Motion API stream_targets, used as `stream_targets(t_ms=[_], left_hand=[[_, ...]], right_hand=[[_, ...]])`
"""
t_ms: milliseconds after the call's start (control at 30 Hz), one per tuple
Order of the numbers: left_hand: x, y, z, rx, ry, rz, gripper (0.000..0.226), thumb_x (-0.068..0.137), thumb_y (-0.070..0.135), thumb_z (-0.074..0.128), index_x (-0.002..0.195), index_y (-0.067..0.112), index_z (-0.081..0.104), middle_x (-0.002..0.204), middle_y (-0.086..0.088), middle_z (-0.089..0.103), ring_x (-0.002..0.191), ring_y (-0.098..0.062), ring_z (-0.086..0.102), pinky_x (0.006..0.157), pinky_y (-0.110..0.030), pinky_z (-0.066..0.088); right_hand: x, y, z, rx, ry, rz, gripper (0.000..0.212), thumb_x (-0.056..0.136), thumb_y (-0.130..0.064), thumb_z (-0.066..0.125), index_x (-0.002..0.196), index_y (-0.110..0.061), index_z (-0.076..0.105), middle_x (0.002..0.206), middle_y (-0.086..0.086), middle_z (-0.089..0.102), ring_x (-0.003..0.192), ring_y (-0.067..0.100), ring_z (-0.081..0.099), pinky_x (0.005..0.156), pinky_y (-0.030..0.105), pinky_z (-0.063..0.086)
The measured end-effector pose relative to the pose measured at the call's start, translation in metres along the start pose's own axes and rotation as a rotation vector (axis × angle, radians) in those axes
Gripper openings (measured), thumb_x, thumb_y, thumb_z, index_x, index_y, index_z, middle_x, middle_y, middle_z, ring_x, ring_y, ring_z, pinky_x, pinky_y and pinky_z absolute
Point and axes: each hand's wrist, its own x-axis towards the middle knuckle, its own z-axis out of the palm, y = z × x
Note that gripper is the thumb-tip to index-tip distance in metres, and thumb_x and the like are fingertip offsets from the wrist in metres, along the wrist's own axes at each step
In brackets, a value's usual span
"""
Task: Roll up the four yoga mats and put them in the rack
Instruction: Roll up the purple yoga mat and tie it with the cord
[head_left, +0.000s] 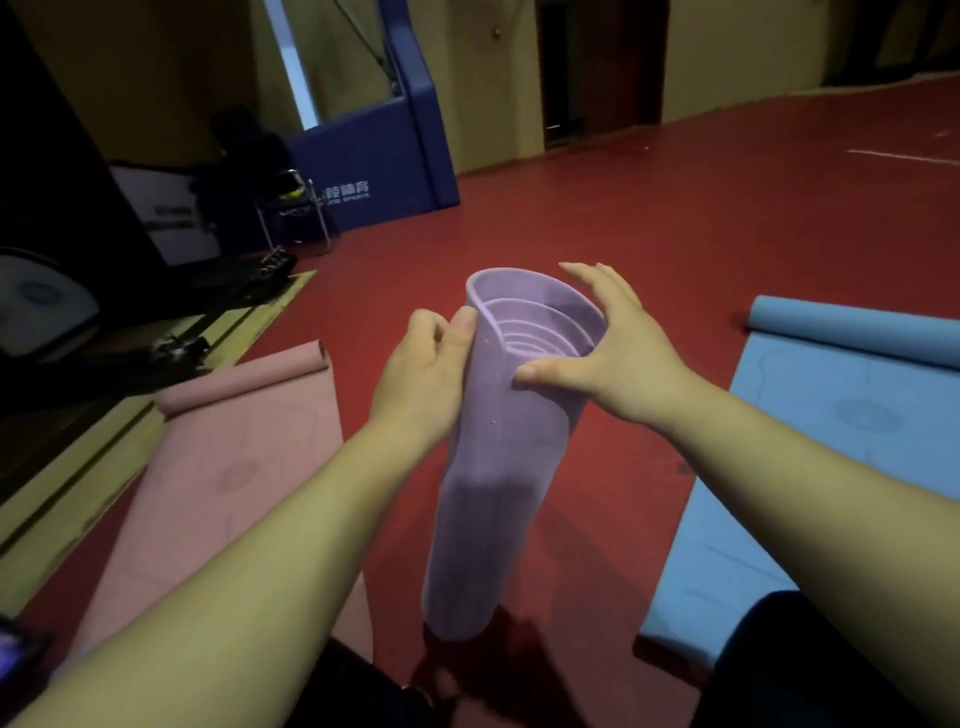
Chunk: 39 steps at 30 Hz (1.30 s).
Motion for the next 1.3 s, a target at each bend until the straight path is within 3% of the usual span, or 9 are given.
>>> stream_targets(t_ms=[133,200,267,333,467,533,767,900,1300], left_hand=[[-0.001,-0.013,-0.050,0.190,-0.014,0.008,0.073,0.087,0.079,0.026,0.150,0.045,0.019,0.141,-0.004,0.059,0.123,-0.033,0.059,0.103,-0.047,0.045],[-0.001,-0.025,-0.066,0.204,-0.025,0.050,0.065,0.098,0.066,0.029,0.154,0.054,0.000,0.157,-0.002,0.043,0.137,-0.028,0.048,0.105,-0.039,0.038],[0.000,-0.037,-0.074,0.056,-0.020,0.080,0.059,0.104,0.056,0.032,0.154,0.058,0.001,0.162,0.007,0.030,0.141,-0.002,0.032,0.106,-0.028,0.024],[0.002,-0.045,-0.081,-0.135,0.030,0.108,0.057,0.097,0.054,0.040,0.152,0.056,0.021,0.153,0.019,0.031,0.131,0.021,0.025,0.111,-0.022,0.018],[0.010,-0.051,-0.091,-0.604,0.132,-0.005,0.029,0.082,0.052,0.051,0.095,0.030,0.064,0.106,0.009,0.062,0.108,-0.019,0.058,0.109,-0.060,0.042],[0.011,-0.048,-0.093,-0.655,0.227,-0.054,0.040,0.087,0.064,0.049,0.078,0.028,0.063,0.091,0.009,0.064,0.098,-0.019,0.060,0.106,-0.056,0.045],[0.015,-0.062,-0.085,-0.636,0.315,-0.014,0.025,0.095,0.042,0.044,0.099,0.031,0.066,0.110,0.013,0.066,0.117,-0.018,0.061,0.108,-0.050,0.046],[0.013,-0.065,-0.075,-0.573,0.338,0.045,0.024,0.094,0.034,0.039,0.102,0.024,0.059,0.091,0.031,0.060,0.096,0.005,0.056,0.087,-0.015,0.044],[0.005,-0.086,-0.058,-0.567,0.262,-0.006,0.024,0.092,0.033,0.045,0.109,0.023,0.058,0.105,0.023,0.061,0.106,0.003,0.056,0.095,-0.017,0.043]], right_hand=[[0.009,-0.030,0.039,0.051,-0.081,-0.072,0.120,0.045,-0.068,0.086,0.151,-0.042,0.036,0.167,-0.005,0.017,0.151,0.002,0.014,0.111,0.021,0.021],[0.014,-0.042,0.061,0.127,-0.080,-0.098,0.116,0.048,-0.074,0.086,0.148,-0.038,0.040,0.157,-0.012,0.034,0.141,0.000,0.033,0.110,0.019,0.031],[0.019,-0.051,0.083,0.222,-0.075,-0.098,0.101,0.055,-0.075,0.078,0.143,-0.040,0.043,0.147,-0.018,0.044,0.131,-0.001,0.045,0.104,0.019,0.039],[0.024,-0.060,0.101,0.275,-0.075,-0.104,0.085,0.063,-0.072,0.069,0.138,-0.043,0.045,0.141,-0.021,0.049,0.126,-0.003,0.049,0.098,0.015,0.040],[0.027,-0.067,0.125,0.360,-0.046,-0.109,0.053,0.081,-0.053,0.073,0.129,-0.046,0.050,0.130,-0.027,0.054,0.117,-0.012,0.051,0.089,0.010,0.039],[0.028,-0.068,0.135,0.400,-0.044,-0.109,0.049,0.080,-0.052,0.071,0.124,-0.047,0.052,0.129,-0.028,0.055,0.117,-0.011,0.051,0.089,0.009,0.039],[0.038,-0.063,0.152,0.476,-0.043,-0.131,0.044,0.073,-0.059,0.068,0.114,-0.043,0.059,0.123,-0.024,0.062,0.121,0.000,0.056,0.104,0.029,0.044],[0.044,-0.059,0.153,0.503,-0.068,-0.101,0.047,0.070,-0.062,0.066,0.113,-0.043,0.061,0.122,-0.028,0.061,0.121,-0.003,0.055,0.105,0.029,0.044],[0.045,-0.035,0.160,0.549,-0.113,-0.027,0.041,0.070,-0.060,0.068,0.108,-0.047,0.063,0.123,-0.027,0.063,0.122,-0.003,0.056,0.108,0.032,0.043]])
